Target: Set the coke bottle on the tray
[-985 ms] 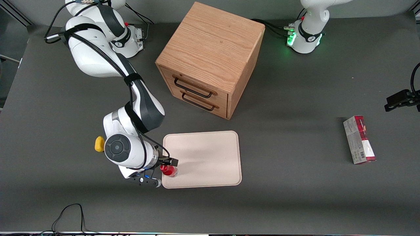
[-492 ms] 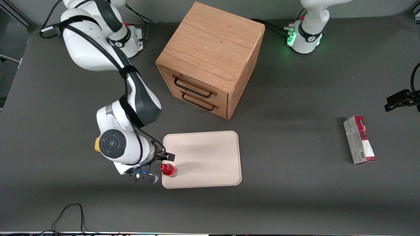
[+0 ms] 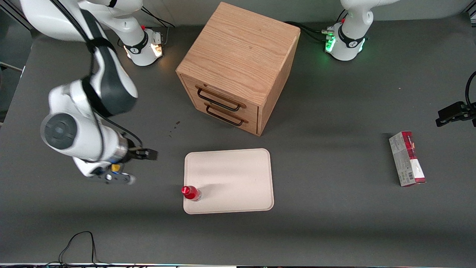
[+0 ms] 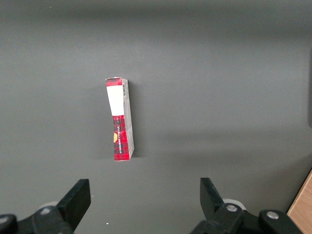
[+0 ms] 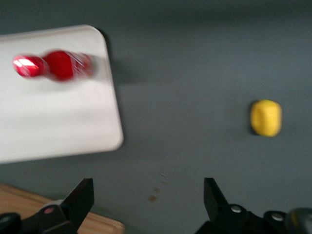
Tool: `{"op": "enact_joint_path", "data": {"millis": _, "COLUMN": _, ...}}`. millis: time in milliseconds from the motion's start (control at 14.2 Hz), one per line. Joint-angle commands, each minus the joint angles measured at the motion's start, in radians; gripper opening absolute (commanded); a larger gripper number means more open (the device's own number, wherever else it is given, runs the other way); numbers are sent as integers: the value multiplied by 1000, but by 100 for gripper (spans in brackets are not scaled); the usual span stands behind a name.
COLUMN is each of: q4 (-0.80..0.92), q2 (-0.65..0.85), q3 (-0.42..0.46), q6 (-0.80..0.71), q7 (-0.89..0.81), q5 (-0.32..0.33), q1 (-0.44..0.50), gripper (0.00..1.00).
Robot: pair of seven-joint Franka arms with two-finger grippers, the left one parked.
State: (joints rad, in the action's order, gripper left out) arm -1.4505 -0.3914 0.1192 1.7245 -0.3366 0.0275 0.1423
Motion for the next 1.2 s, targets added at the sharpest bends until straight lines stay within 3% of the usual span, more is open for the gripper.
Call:
{"op": "enact_joint_path", "data": {"millis": 0, "q4": -266, "q2": 244, "q3": -39, "q6": 40, "q7": 144, "q5": -40, "q1": -41, "gripper": 100}}
{"op": "enact_joint_path", "data": {"millis": 422, "q4": -344, "q2": 477, "q3": -104, "q6": -94, "q7": 235, "q5": -40, "q1": -70, "gripper": 100}}
{"op": "enact_joint_path", "data": {"millis": 774, "q4": -272, "q2": 464, "q3": -115, "q6": -157, "q7": 231, "q5": -40, "q1": -67, "gripper": 100}}
{"op": "enact_joint_path", "data": {"millis": 1126, "q4": -264, "q2": 459, "q3": -182, "q6": -174, "q7": 232, "q5": -41, "q1": -12, "gripper": 100}}
